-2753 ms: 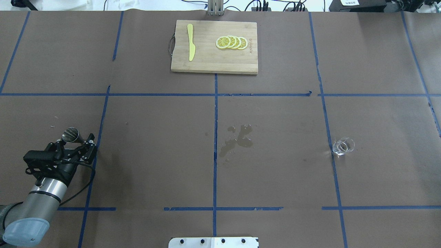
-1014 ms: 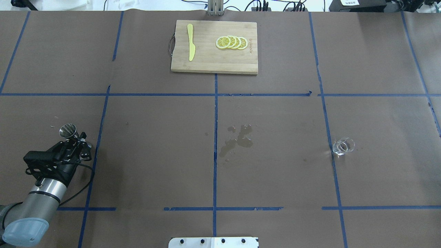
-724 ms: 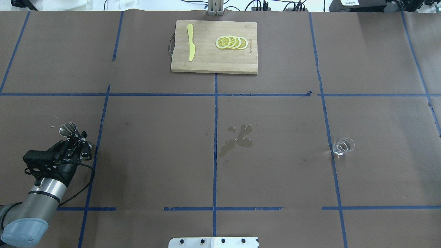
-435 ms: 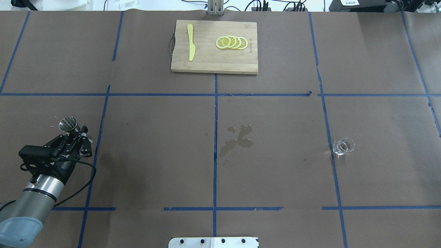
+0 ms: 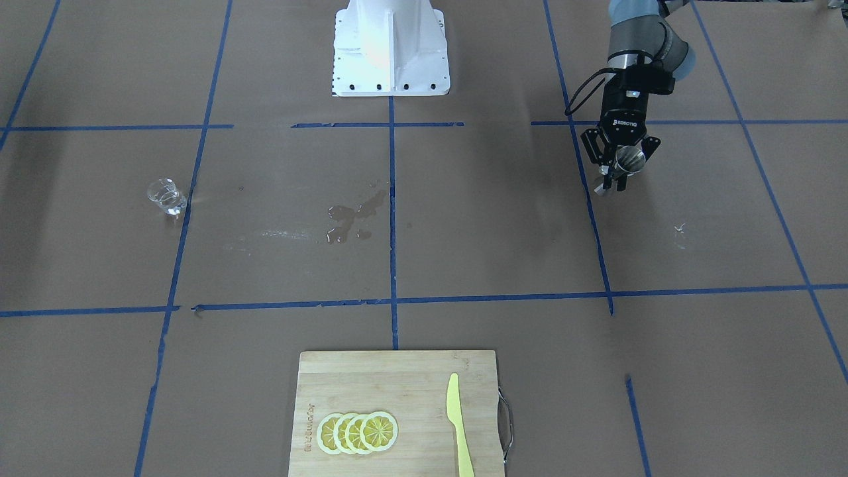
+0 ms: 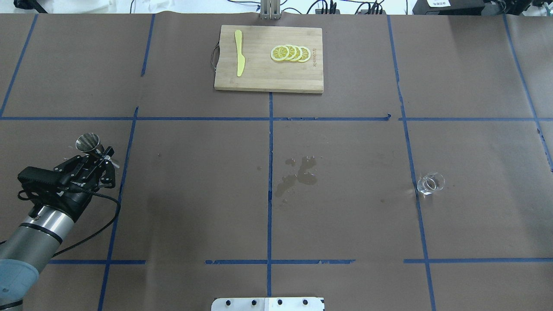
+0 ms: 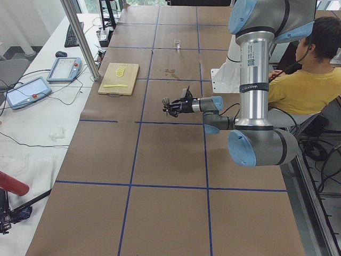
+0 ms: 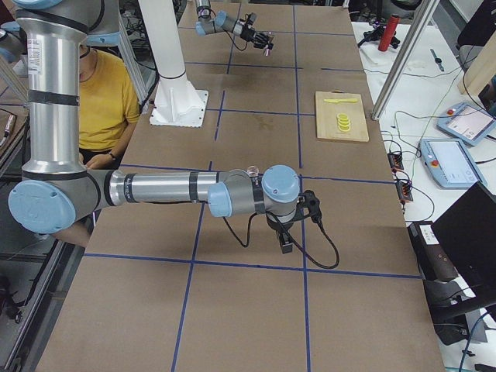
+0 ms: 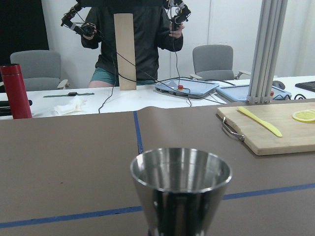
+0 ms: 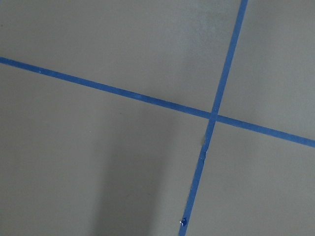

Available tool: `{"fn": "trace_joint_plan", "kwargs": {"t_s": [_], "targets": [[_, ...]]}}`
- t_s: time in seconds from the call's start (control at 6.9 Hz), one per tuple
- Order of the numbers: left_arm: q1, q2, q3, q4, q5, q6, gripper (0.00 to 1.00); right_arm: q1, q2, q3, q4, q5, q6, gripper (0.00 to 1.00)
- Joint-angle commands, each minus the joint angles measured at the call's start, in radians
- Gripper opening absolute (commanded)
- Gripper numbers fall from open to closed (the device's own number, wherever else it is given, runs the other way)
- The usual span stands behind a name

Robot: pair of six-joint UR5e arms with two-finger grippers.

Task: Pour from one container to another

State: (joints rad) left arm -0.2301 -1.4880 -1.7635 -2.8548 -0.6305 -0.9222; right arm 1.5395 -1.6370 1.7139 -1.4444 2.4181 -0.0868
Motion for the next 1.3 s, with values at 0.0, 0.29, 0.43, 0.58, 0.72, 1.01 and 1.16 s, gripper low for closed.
{"fn": "trace_joint_plan", "kwargs": {"t_s": [0.0,0.29,0.43,0.58,0.72,1.01,1.16], "targets": [[-0.017,-0.113,0.006,0.002,-0.043,0.072,0.00,-0.059,0.005,0.041,0.118,0.000,0.158,0.99],[-0.025,-0.150,0.004,-0.004,-0.044,0.160,0.00,-0.213,-0.013,0.041,0.542,-0.071,0.638,1.00],[-0.034,-0.165,0.004,-0.008,-0.046,0.154,0.00,-0.304,-0.027,0.041,0.685,-0.141,0.780,1.00],[-0.044,-0.166,0.006,-0.008,-0.047,0.149,0.00,-0.382,-0.038,0.074,0.734,-0.224,0.915,1.00],[-0.063,-0.167,0.006,-0.006,-0.047,0.149,0.00,-0.500,-0.100,0.187,0.734,-0.379,1.055,1.00],[-0.101,-0.173,0.007,-0.005,-0.066,0.146,0.00,-0.735,-0.239,0.362,0.734,-0.695,1.212,0.99],[-0.106,-0.173,0.010,-0.005,-0.067,0.146,0.00,-0.850,-0.269,0.400,0.734,-0.856,1.290,0.99]]}}
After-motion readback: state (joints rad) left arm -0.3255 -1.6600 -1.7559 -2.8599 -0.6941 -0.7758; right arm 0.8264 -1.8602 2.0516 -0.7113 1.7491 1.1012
